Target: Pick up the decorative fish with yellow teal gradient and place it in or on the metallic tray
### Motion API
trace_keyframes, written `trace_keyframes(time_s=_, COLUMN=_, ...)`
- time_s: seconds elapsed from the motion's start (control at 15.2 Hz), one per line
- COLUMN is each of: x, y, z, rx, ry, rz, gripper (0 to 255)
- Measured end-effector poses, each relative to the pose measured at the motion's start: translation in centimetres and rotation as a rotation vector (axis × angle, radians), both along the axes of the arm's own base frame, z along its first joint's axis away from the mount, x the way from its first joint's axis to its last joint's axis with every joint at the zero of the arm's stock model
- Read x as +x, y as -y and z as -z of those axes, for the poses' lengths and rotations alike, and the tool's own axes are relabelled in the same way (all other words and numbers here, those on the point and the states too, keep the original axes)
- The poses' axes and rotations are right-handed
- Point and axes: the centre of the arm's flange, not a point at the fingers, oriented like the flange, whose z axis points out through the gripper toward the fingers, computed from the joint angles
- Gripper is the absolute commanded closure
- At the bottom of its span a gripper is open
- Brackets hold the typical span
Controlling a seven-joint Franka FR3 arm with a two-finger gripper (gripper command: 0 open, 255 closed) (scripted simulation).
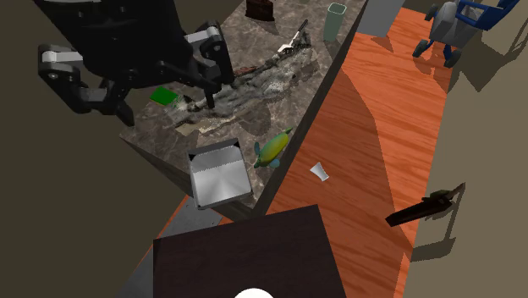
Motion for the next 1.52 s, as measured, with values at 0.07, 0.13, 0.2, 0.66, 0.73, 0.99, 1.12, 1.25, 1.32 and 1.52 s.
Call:
trace_keyframes(time_s=0.07, x=0.0, y=0.0, z=0.0, rx=0.000, ry=0.000, rz=0.000, gripper=0)
trace_keyframes(time_s=0.13, x=0.4, y=-0.1, z=0.6, rx=-0.005, ry=-0.002, rz=0.007, gripper=0)
trace_keyframes(time_s=0.2, x=0.8, y=-0.3, z=1.4, rx=-0.013, ry=-0.005, rz=0.018, gripper=0)
trace_keyframes(time_s=0.66, x=5.2, y=-1.4, z=9.3, rx=-0.084, ry=-0.030, rz=0.120, gripper=0)
trace_keyframes(time_s=0.73, x=5.8, y=-1.7, z=10.5, rx=-0.095, ry=-0.033, rz=0.135, gripper=0)
trace_keyframes(time_s=0.99, x=8.4, y=-1.8, z=15.1, rx=-0.137, ry=-0.046, rz=0.196, gripper=0)
trace_keyframes(time_s=1.12, x=9.5, y=-1.9, z=17.5, rx=-0.158, ry=-0.054, rz=0.226, gripper=0)
trace_keyframes(time_s=1.25, x=10.6, y=-1.9, z=19.9, rx=-0.179, ry=-0.060, rz=0.256, gripper=0)
trace_keyframes(time_s=1.32, x=11.2, y=-1.5, z=21.2, rx=-0.190, ry=-0.063, rz=0.272, gripper=0)
trace_keyframes(time_s=1.52, x=13.3, y=-1.2, z=24.8, rx=-0.221, ry=-0.073, rz=0.317, gripper=0)
